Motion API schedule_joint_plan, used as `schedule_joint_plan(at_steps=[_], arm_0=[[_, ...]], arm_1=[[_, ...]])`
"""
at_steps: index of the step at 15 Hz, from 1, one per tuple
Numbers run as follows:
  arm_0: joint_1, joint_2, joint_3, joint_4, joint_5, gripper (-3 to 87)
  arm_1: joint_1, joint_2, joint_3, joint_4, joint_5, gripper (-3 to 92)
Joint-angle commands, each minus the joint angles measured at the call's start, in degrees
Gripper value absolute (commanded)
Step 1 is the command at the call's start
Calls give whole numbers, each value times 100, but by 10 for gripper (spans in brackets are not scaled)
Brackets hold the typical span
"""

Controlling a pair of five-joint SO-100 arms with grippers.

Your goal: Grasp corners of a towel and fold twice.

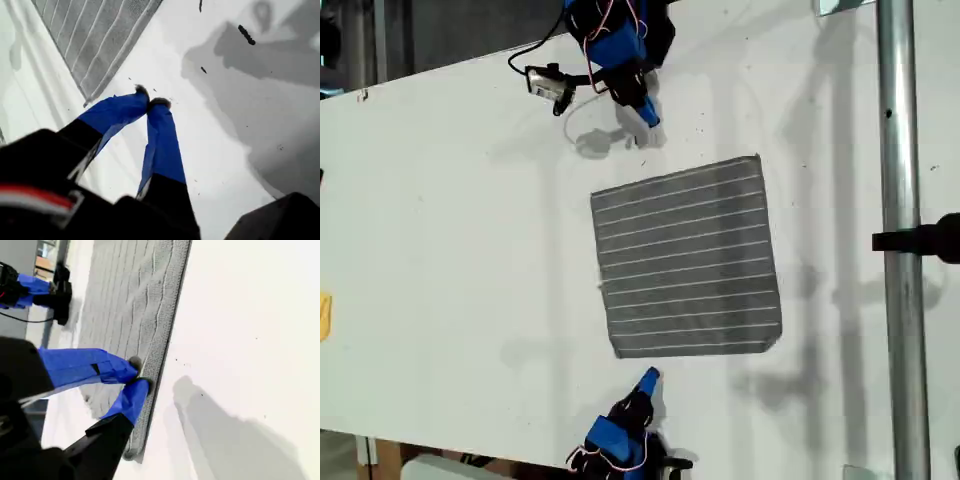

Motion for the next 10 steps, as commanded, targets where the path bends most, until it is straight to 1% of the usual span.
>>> schedule_joint_plan(at_steps=[1,3,6,8,10], arm_0=[[-686,26,35,18,-4755,-26],[-747,26,35,18,-4896,-27],[-791,26,26,26,-4860,-27],[-729,26,-220,229,-4764,-28],[-756,0,-809,299,-4676,-29]], arm_1=[[932,26,-396,-439,158,-3],[976,26,-422,-431,114,-3],[993,26,-448,-413,70,-3],[1028,26,-729,-316,-167,-3],[993,-193,-1318,-466,-501,-3]])
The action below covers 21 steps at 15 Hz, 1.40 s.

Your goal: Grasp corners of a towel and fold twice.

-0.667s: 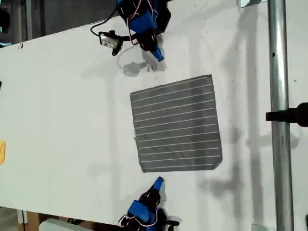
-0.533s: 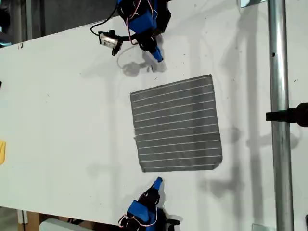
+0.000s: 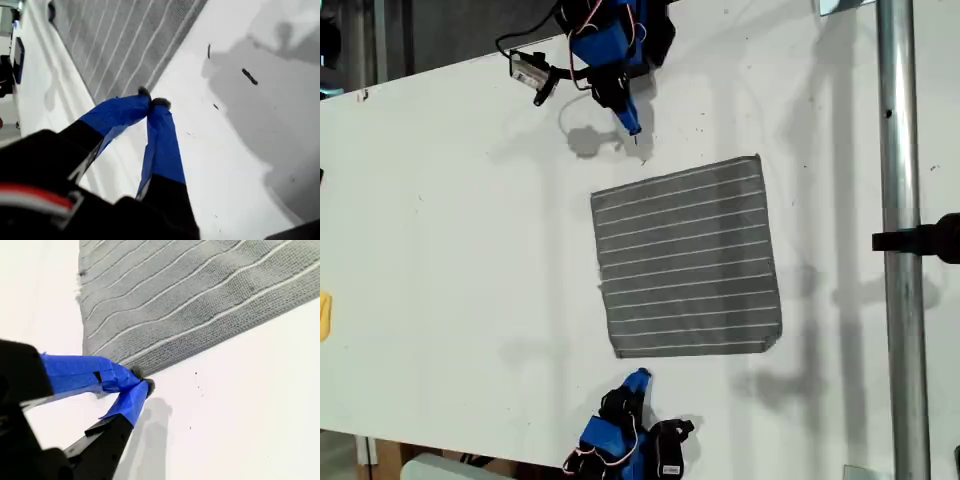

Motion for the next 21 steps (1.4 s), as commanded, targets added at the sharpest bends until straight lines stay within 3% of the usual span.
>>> schedule_joint_plan(at_steps=[1,4,6,12,19,20,21], arm_0=[[-26,-272,-914,26,70,-29],[272,-3621,-2988,-800,272,-29],[536,-5783,-4772,-747,422,-29],[1538,-9492,-9264,861,589,-29],[2417,-10582,-10863,1327,888,-29],[2443,-10582,-10890,1345,879,-29],[2452,-10591,-10890,1362,879,-29]], arm_1=[[18,-580,-1072,-316,-343,-3],[-325,-2742,-2549,-826,-580,-3],[-677,-4219,-3823,-773,-756,-3],[-1907,-8684,-9000,1213,-967,-3],[-2962,-9694,-10230,1318,-1116,10],[-3006,-9712,-10230,1380,-1143,110],[-3032,-9791,-10204,1468,-1195,306]])
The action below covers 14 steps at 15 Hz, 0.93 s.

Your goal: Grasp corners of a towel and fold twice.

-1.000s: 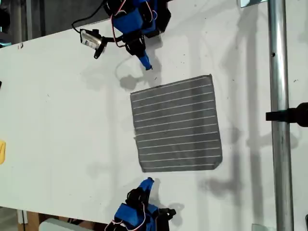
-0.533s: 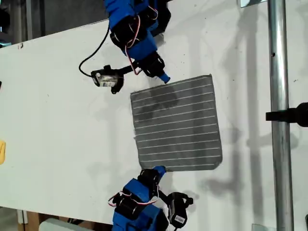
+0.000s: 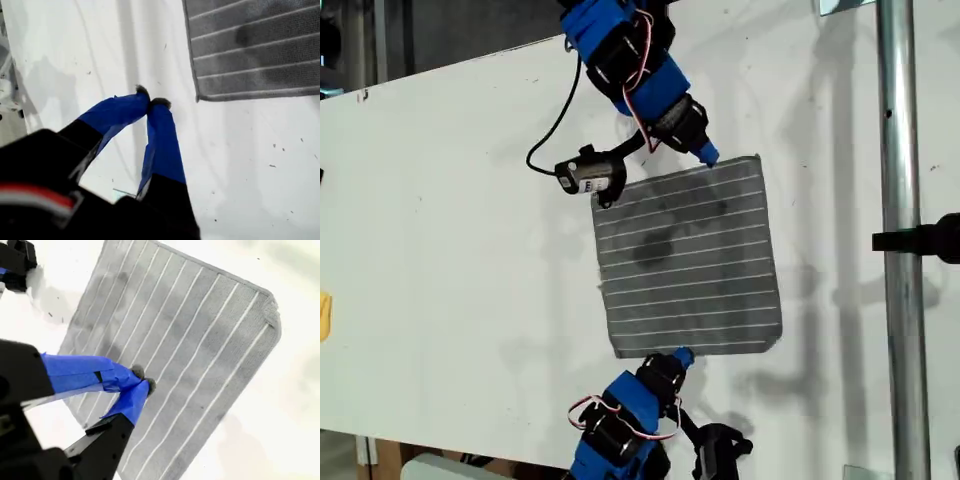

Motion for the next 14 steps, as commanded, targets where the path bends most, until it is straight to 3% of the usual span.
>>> schedule_joint_plan(at_steps=[1,5,14], arm_0=[[97,62,-316,44,26,-29],[79,9,-308,53,70,-29],[97,-62,-299,88,79,-29]], arm_1=[[-105,-105,-343,369,-105,366],[26,-1099,62,844,-475,428],[185,-2364,1037,-694,-729,369]])
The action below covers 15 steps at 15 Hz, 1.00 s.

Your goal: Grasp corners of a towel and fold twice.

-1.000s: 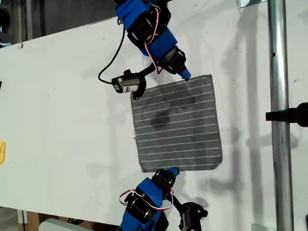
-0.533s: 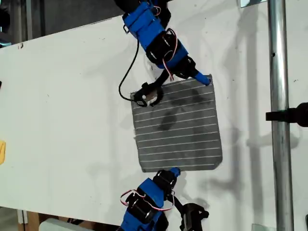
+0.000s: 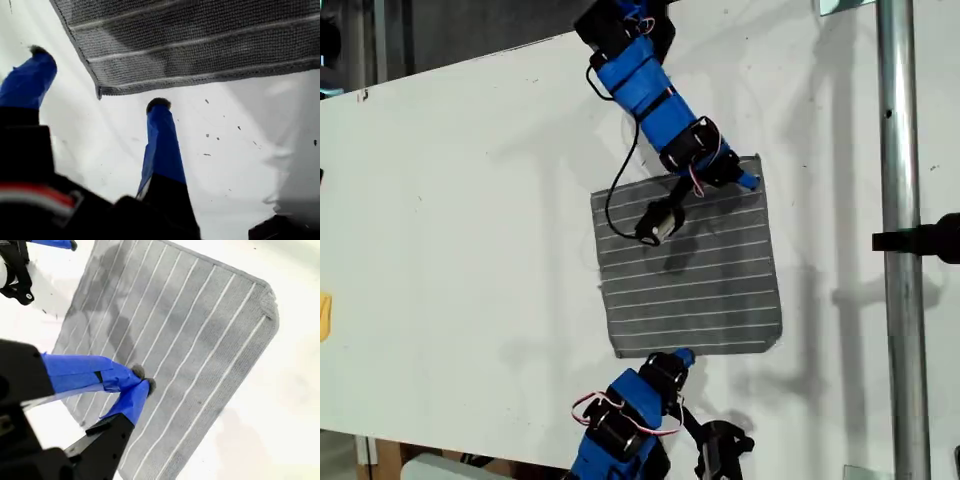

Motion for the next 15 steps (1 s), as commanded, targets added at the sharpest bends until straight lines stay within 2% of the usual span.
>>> schedule_joint_plan(at_steps=[1,8,9,11,12,15], arm_0=[[88,62,-299,44,26,-29],[114,62,-220,97,-79,-29],[114,62,-211,105,-97,-29],[114,62,-193,132,-141,-29],[114,62,-176,167,-176,-29],[70,53,-176,299,-316,-29]], arm_1=[[-18,-9,-35,-158,-70,365],[-158,-800,149,-712,-26,296],[-132,-923,176,-896,-114,250],[-70,-1099,141,-1134,-70,46],[-44,-1125,132,-1204,-62,0],[35,-1125,114,-1362,-105,-2]])
